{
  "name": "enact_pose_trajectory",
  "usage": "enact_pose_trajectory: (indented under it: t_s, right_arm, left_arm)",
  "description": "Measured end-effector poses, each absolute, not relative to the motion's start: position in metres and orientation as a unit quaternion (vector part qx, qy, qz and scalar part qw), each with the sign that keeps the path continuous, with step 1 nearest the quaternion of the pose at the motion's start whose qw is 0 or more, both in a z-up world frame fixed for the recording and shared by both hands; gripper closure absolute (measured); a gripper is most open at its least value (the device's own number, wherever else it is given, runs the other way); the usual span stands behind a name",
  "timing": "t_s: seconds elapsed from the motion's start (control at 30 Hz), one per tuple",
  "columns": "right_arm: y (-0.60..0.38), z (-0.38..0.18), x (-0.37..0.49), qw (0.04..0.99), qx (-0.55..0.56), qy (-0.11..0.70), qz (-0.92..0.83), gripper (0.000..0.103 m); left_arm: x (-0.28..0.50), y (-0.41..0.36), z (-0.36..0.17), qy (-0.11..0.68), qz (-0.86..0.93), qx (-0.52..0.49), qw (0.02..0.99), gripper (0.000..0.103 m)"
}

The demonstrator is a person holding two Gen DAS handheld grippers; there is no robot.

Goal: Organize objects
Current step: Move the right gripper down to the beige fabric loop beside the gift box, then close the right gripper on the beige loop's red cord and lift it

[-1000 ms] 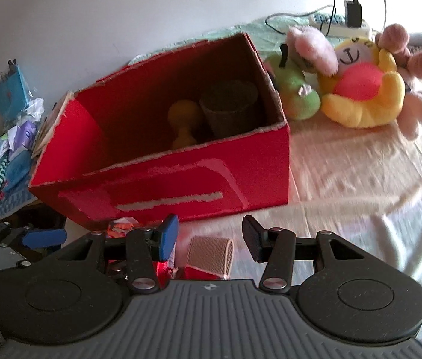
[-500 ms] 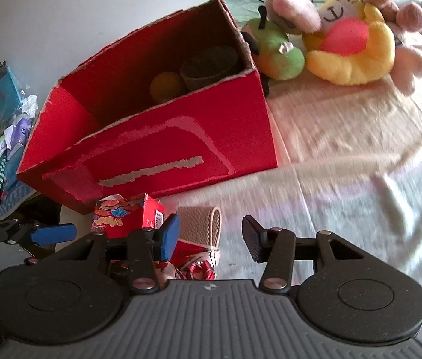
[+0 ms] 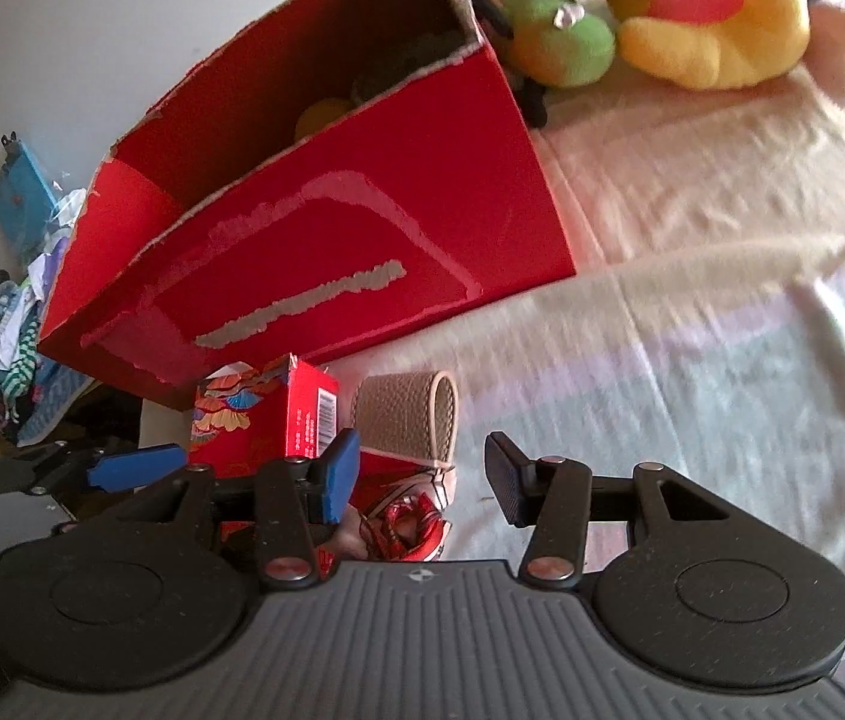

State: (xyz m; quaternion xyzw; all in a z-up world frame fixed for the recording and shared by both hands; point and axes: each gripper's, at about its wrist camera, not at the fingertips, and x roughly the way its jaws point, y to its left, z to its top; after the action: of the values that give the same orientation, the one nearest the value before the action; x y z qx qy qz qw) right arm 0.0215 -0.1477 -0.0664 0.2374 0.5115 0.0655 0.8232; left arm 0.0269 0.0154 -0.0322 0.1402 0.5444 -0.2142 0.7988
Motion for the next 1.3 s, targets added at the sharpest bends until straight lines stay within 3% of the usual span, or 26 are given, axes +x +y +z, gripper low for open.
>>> enact_pose_trajectory:
  t_s: [0.63,1.3]
  right_arm:
    - [-0.128,-0.085,0.030,0.818,0.202,0.523,0.124,0.051]
    - [-0.185,-0.084,0.034,0.819,0.268,0.502,0.071,0.072]
  left_arm:
    - [0.016,0.030,-0.024,0.524,-0.320,0.068,0.786,0.011]
    - [0.017,-0.013,-0.026,0.521,-0.364,0.100,0.765,0.012]
